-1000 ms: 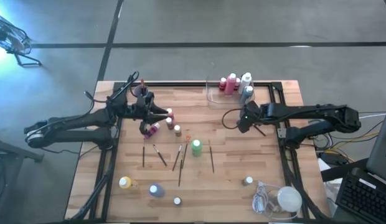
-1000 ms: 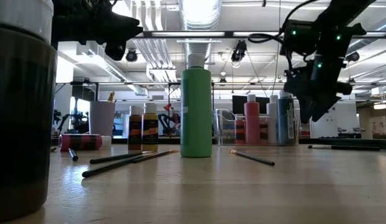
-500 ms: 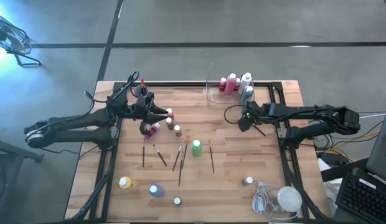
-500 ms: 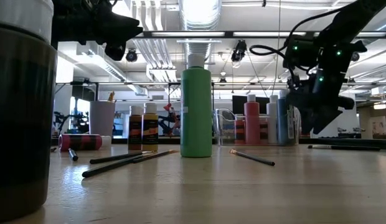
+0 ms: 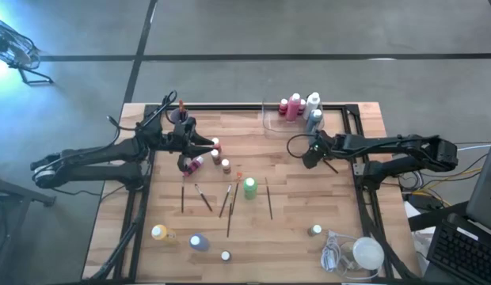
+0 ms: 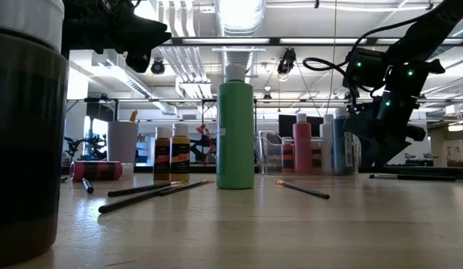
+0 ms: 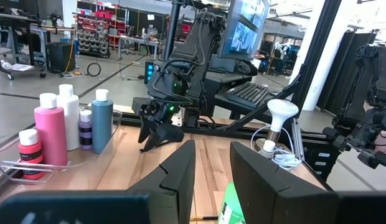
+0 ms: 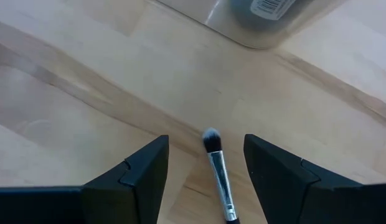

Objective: Pick & Place Paint Supplies
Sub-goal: Put the silver paint brush into the violet cup

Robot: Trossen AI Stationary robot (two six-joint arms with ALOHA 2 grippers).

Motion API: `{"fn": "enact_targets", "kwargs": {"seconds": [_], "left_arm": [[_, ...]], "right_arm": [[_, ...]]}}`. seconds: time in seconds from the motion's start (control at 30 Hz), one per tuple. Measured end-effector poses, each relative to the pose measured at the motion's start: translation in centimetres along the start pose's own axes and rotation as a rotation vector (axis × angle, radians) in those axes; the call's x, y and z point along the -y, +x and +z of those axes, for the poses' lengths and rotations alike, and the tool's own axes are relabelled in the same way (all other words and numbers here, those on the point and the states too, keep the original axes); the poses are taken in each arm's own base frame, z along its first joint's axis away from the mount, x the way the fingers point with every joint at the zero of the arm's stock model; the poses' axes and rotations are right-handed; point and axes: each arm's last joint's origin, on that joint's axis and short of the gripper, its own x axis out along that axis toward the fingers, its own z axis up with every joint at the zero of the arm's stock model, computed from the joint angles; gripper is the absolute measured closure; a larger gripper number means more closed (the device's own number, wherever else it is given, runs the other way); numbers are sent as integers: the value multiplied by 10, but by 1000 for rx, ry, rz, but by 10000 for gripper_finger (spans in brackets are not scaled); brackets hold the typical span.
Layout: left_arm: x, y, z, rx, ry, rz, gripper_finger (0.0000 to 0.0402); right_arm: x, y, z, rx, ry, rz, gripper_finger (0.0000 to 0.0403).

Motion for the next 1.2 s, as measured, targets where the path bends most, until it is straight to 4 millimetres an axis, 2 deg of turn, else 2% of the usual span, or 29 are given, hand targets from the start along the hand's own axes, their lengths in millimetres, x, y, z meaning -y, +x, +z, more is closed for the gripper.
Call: {"fn": "enact_targets", "kwargs": {"seconds": [0.67,0.93,1.2], "left_arm": [[0,0,-1,-6,-1,1,296],[0,0,-1,-7,-1,1,296],[0,0,-1,-11,2,2,296]], "right_arm": [[7,15,-15,50,13,8,223],[9,19,-20,67,21,17,251],[9,19,-19,69,18,23,300]]}}
